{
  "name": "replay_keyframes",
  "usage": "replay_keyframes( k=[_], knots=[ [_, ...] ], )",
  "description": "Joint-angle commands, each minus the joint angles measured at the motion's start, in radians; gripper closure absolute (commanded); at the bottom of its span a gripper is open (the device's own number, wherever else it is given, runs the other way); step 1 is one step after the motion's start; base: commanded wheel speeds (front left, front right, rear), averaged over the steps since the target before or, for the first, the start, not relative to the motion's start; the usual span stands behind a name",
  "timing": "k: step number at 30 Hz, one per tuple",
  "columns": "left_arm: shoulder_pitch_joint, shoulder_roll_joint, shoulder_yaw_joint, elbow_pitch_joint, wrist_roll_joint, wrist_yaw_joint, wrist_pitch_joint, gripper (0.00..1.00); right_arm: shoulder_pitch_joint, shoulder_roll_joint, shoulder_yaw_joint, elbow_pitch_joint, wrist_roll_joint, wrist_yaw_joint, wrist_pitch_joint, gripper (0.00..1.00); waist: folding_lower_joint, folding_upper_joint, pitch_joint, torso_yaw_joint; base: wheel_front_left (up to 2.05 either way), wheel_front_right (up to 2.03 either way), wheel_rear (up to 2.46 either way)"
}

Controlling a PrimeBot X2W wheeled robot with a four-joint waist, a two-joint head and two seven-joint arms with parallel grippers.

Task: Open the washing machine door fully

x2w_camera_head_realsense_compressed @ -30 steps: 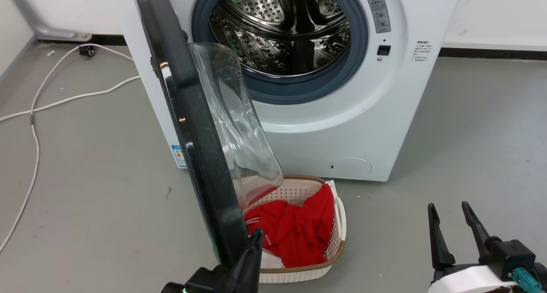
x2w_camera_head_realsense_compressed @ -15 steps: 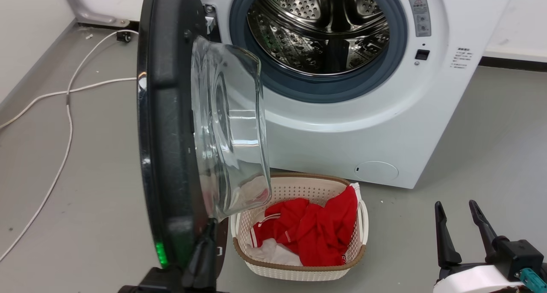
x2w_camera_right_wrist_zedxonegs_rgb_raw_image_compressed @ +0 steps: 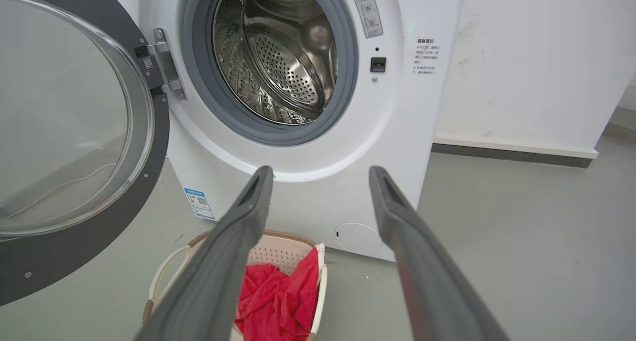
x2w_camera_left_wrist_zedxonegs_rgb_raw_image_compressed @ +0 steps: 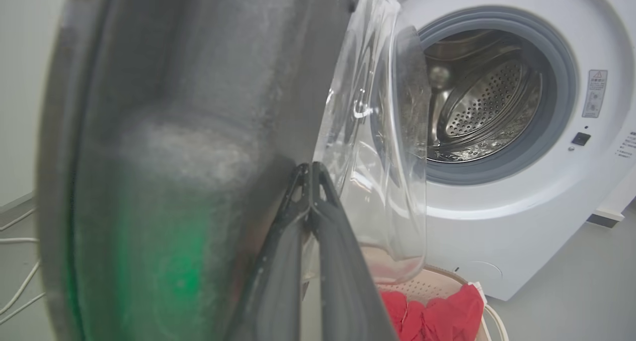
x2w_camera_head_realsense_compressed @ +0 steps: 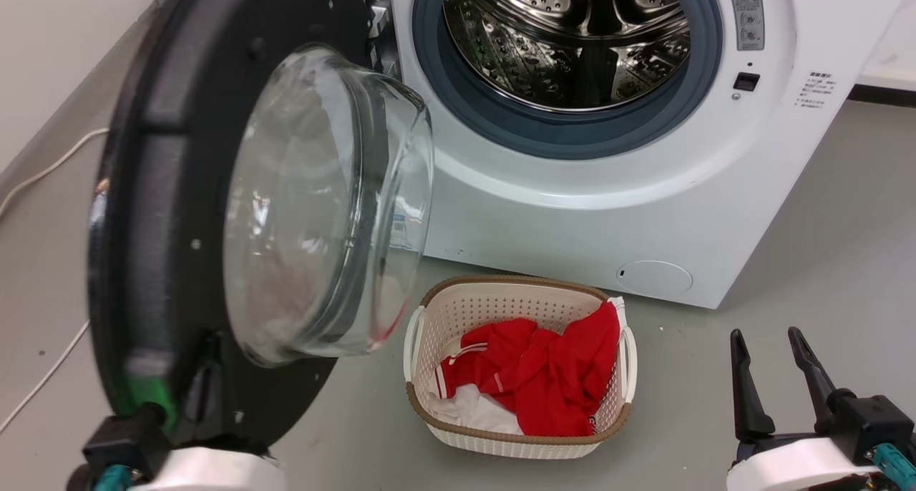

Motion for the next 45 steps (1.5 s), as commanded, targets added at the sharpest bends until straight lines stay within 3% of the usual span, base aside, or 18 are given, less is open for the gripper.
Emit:
replay_keyframes(
  k=[1,14,28,36,45],
  knots=[
    [-0.021,0.017,0.035,0.020,-0.012,0.000,-0.011,1.00,-0.014,0.002,0.001,0.000,-0.004,-0.001,-0.002,0.00,0.0000,0.0000,0.005,-0.004,0.00,0.00,0.00],
    [-0.087,0.100,0.212,0.189,-0.083,-0.044,-0.041,1.00,-0.033,0.002,-0.003,0.007,-0.005,-0.001,-0.002,0.00,0.0000,0.0000,0.042,-0.043,0.00,0.00,0.00],
    [-0.206,0.177,0.379,0.413,-0.103,-0.158,-0.050,1.00,-0.056,0.002,-0.010,0.005,-0.019,-0.001,-0.002,0.00,0.0000,0.0000,0.074,-0.072,0.00,0.00,0.00],
    [-0.237,0.167,0.420,0.480,-0.070,-0.197,-0.048,1.00,-0.059,0.002,0.001,0.013,-0.015,-0.001,-0.002,0.00,0.0000,0.0000,0.072,-0.076,0.00,0.00,0.00],
    [-0.133,0.074,0.444,0.379,0.014,-0.176,-0.048,1.00,-0.028,0.002,-0.004,0.031,0.002,-0.001,-0.002,0.00,0.0000,0.0000,0.017,-0.075,0.00,0.00,0.00]
  ],
)
